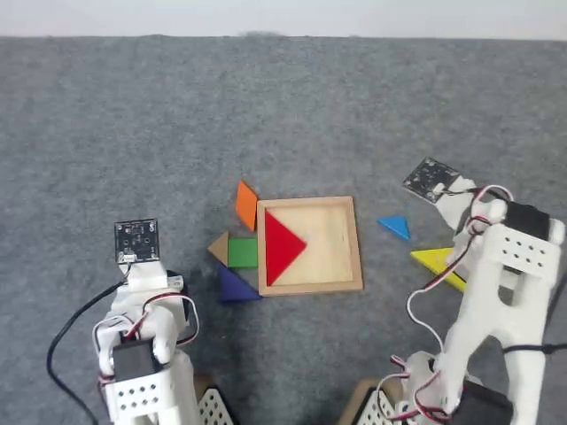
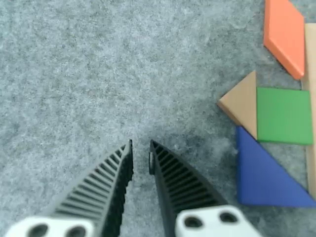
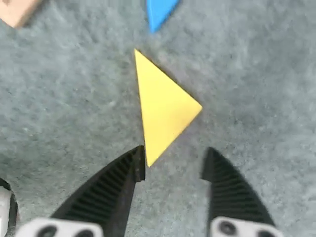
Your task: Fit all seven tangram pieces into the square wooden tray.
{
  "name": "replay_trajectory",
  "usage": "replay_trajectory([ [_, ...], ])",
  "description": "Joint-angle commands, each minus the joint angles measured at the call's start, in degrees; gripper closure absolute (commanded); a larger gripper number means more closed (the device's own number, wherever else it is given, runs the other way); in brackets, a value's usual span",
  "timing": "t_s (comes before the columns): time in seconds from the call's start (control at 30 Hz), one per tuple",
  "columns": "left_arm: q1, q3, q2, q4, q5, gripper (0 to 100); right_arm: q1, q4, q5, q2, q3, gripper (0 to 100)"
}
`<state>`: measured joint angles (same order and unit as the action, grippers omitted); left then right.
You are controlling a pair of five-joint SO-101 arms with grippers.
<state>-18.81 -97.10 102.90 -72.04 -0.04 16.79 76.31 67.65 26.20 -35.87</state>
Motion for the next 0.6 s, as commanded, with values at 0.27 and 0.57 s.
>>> replay_trajectory([
  [0.27, -0.18, 0.66, 1.32, -0.26, -0.35, 95, -1.98, -11.74, -2.46, -18.59, 3.25, 76.1],
  [0.57, -0.18, 0.66, 1.32, -0.26, -0.35, 95, 1.63, -13.58, 2.20, -24.48, 4.13, 76.1],
])
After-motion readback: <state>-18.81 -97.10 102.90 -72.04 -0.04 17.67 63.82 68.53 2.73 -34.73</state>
